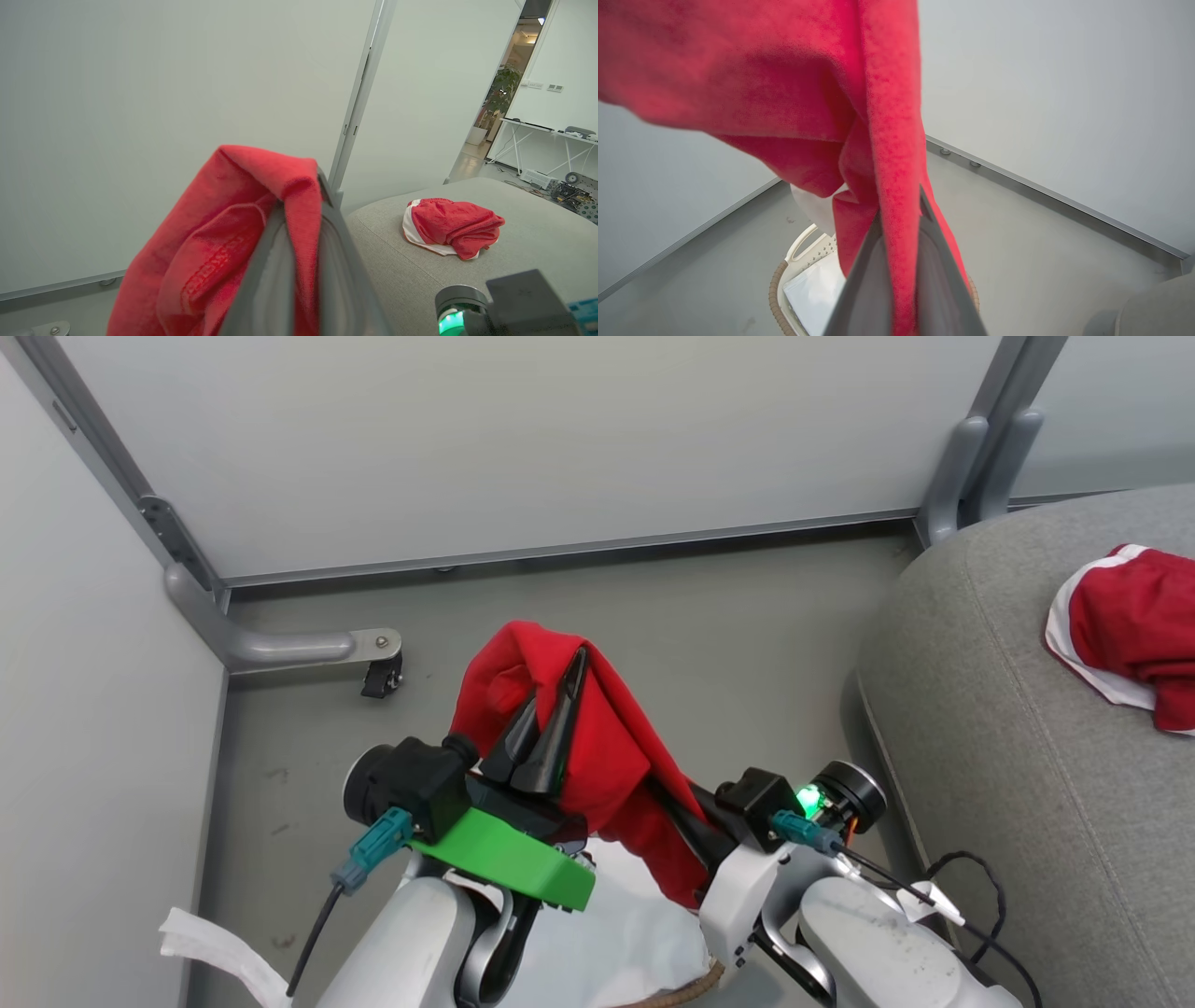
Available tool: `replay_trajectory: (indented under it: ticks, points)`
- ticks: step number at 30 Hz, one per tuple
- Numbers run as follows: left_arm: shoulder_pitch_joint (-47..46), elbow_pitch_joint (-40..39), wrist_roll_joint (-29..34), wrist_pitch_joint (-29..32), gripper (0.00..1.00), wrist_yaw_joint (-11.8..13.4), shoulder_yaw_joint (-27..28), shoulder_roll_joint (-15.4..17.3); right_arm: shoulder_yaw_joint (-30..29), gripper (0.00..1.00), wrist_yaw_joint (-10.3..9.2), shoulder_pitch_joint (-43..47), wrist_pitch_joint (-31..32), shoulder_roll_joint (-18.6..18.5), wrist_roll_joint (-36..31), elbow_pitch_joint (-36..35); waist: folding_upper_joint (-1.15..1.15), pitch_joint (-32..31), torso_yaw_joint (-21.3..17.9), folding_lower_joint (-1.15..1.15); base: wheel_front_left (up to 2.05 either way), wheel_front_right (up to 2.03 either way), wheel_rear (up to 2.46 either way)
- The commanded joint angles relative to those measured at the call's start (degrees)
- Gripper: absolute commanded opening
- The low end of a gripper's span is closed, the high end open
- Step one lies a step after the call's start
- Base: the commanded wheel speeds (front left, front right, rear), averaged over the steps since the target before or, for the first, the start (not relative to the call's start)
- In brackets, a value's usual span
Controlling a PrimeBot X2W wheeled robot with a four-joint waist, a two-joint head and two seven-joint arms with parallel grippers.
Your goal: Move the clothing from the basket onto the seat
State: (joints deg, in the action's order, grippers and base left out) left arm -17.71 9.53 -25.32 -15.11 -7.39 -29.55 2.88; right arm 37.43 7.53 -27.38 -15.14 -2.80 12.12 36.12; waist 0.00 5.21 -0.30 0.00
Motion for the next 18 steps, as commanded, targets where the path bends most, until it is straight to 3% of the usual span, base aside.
replay_trajectory:
  ticks: [1,2,8,18]
  points:
    - [0.61,-0.01,0.25,-0.06,0.96,-0.17,0.54,0.07,-0.81,0.00,-0.08,1.09,-0.01,-0.26,0.57,-0.77,0.00,-0.16,-0.68,0.00,0.00,0.00,0.00]
    - [0.79,0.07,0.36,-0.05,1.00,-0.17,0.82,0.07,-1.46,0.00,-0.07,1.54,-0.01,-0.26,0.94,-1.76,0.00,-0.18,-1.12,0.00,0.00,0.00,0.00]
    - [1.55,0.53,3.17,-0.05,1.00,-0.17,2.75,0.08,-5.14,0.00,-0.08,4.82,-0.01,-0.27,0.68,-7.16,0.00,-0.09,-5.84,0.00,0.00,0.00,0.00]
    - [3.03,1.58,5.21,-0.05,1.00,-0.17,5.77,0.42,-9.28,0.00,-0.07,8.95,-0.01,-0.22,0.57,-12.42,0.00,1.42,-18.50,0.00,0.00,0.00,0.00]
